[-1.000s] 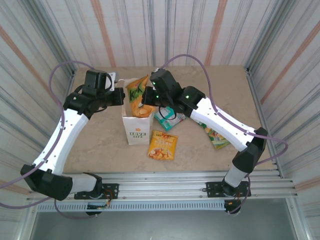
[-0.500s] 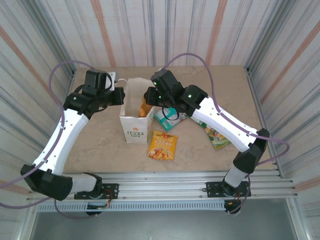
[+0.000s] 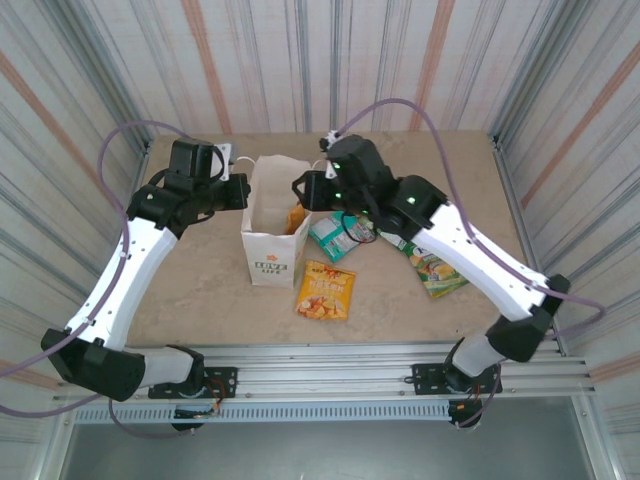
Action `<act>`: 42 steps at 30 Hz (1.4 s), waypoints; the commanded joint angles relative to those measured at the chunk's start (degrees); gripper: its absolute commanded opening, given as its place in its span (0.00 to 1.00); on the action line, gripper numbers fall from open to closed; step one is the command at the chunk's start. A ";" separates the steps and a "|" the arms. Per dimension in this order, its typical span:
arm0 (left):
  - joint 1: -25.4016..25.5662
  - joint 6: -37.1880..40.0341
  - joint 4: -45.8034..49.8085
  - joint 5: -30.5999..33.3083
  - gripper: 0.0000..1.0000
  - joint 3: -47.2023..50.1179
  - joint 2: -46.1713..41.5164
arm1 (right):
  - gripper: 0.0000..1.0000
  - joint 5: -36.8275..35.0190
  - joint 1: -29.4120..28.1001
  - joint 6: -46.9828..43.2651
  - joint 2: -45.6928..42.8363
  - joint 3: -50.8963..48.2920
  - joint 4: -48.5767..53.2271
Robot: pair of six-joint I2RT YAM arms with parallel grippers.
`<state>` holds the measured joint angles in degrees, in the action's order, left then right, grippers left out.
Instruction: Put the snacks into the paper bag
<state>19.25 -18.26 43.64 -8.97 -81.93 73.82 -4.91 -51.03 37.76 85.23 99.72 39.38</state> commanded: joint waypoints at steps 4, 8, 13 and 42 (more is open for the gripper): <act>0.40 0.16 0.90 1.31 0.00 0.43 -0.49 | 0.49 1.09 4.68 -7.12 -8.30 -7.62 1.66; 0.37 0.42 1.25 1.17 0.00 0.30 -0.43 | 0.51 6.67 11.47 -8.14 -12.56 -14.33 3.16; 0.35 0.79 1.79 1.06 0.00 0.02 -0.29 | 0.52 13.30 23.48 -9.73 -16.43 -24.28 3.87; -0.65 1.39 0.91 0.51 0.00 0.02 0.39 | 0.68 33.27 54.71 -28.17 27.52 -16.45 -13.20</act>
<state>19.07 -17.82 44.69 -8.56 -81.93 74.35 26.74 3.46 12.71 109.30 80.58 24.91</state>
